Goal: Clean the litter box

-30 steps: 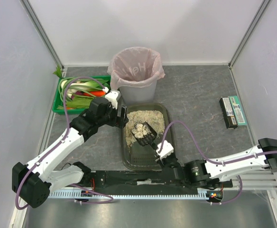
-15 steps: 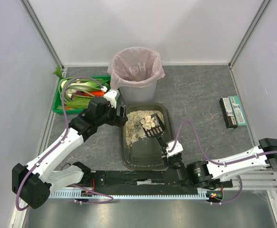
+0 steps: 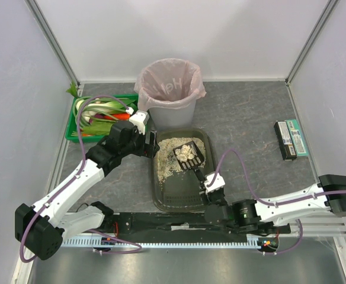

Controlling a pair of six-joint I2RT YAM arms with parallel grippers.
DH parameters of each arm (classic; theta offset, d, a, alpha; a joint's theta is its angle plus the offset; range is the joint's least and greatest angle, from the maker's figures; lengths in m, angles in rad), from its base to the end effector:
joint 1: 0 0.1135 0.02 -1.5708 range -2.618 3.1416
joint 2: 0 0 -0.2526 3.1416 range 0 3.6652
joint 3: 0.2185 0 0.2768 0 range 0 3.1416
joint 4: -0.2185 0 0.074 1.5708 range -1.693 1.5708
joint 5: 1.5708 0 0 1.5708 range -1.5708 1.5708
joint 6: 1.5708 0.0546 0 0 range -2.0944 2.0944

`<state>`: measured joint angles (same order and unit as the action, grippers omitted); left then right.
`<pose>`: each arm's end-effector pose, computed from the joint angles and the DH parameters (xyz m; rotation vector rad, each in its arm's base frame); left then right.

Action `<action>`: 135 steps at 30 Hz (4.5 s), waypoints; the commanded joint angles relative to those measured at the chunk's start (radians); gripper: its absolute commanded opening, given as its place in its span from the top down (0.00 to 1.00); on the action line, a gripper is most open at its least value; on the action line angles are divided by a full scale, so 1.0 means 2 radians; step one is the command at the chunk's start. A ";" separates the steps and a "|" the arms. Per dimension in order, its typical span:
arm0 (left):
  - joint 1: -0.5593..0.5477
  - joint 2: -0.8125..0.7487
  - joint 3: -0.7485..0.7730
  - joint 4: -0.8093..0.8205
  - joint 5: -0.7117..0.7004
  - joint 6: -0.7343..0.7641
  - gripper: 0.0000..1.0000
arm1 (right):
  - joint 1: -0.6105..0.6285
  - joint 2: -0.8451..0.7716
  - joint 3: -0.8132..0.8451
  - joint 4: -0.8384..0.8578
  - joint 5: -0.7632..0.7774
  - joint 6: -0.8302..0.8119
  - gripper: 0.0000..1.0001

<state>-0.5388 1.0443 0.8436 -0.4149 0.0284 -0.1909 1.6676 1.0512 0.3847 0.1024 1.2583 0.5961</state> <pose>0.2351 -0.1423 0.2626 0.4005 2.1845 -0.4396 0.0304 0.2248 0.1643 -0.2688 1.7249 0.3065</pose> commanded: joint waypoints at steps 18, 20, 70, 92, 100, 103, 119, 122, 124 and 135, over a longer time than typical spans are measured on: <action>0.005 -0.008 -0.001 0.022 0.007 0.014 0.08 | -0.055 -0.053 -0.012 0.072 -0.089 -0.083 1.00; 0.005 -0.007 0.000 0.020 0.010 0.015 0.08 | -0.055 -0.037 0.026 -0.046 0.007 0.049 1.00; 0.072 -0.054 0.002 0.022 0.026 -0.002 0.07 | -0.095 -0.141 0.218 -0.200 -0.207 -0.089 1.00; 0.089 -0.049 -0.003 0.025 0.037 -0.012 0.10 | -0.365 0.151 0.570 -0.238 -0.389 -0.230 1.00; 0.085 -0.048 -0.002 0.023 0.055 -0.004 0.10 | -0.386 0.250 0.714 -0.260 -0.339 -0.365 1.00; 0.085 -0.056 -0.001 0.023 0.053 -0.002 0.10 | -0.394 0.279 0.741 -0.264 -0.338 -0.410 1.00; 0.084 -0.069 -0.001 0.018 0.060 -0.002 0.10 | -0.409 0.319 0.700 -0.189 -0.330 -0.693 1.00; 0.084 -0.069 0.000 0.017 0.059 -0.002 0.10 | -0.409 0.320 0.688 -0.188 -0.328 -0.743 1.00; 0.084 -0.070 0.001 0.018 0.054 -0.001 0.10 | -0.410 0.304 0.659 -0.163 -0.335 -0.769 1.00; 0.084 -0.075 0.000 0.017 0.049 -0.001 0.11 | -0.410 0.243 0.523 -0.038 -0.346 -0.917 1.00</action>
<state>-0.3679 0.9154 0.8299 -0.3950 0.1310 -0.1936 0.8486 1.6360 1.4765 -0.1722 0.5804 -1.0554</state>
